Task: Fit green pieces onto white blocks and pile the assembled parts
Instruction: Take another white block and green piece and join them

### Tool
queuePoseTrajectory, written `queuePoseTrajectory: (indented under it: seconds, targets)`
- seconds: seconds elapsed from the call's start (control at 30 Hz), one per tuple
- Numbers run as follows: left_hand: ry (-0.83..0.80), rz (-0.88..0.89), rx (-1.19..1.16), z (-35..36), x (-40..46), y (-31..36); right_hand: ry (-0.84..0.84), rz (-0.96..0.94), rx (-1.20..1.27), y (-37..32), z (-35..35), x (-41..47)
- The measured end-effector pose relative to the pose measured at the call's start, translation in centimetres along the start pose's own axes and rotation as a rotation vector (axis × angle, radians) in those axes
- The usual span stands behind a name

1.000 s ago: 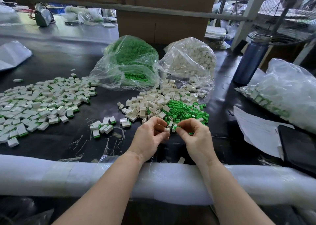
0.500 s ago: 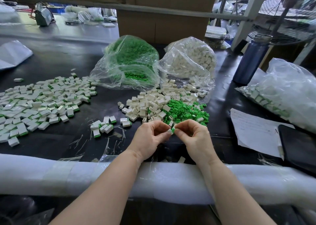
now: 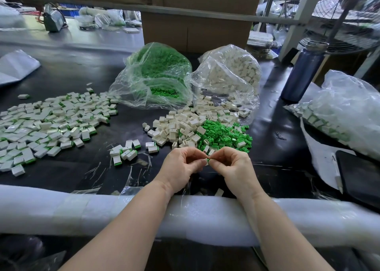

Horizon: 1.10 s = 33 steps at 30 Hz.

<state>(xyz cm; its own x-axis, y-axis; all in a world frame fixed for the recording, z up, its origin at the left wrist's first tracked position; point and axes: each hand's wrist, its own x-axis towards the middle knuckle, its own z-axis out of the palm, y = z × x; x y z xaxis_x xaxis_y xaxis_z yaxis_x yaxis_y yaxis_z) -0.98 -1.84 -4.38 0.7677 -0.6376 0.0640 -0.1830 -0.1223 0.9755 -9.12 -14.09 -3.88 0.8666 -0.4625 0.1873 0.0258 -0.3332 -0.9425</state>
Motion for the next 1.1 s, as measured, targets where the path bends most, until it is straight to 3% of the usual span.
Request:
queuePoseTrajectory:
  seconds: [0.17, 0.83, 1.1]
  targets:
    - [0.008, -0.014, -0.063, -0.06, -0.07, 0.16, 0.024, -0.006, 0.009, 0.00, 0.03, 0.03]
    - [-0.073, 0.032, 0.209, 0.14, -0.32, 0.34, -0.079, 0.053, 0.000, -0.19, -0.24, -0.14]
    - [-0.029, 0.048, 0.132, 0.18, -0.17, 0.33, 0.001, 0.073, 0.065, -0.01, -0.15, 0.15]
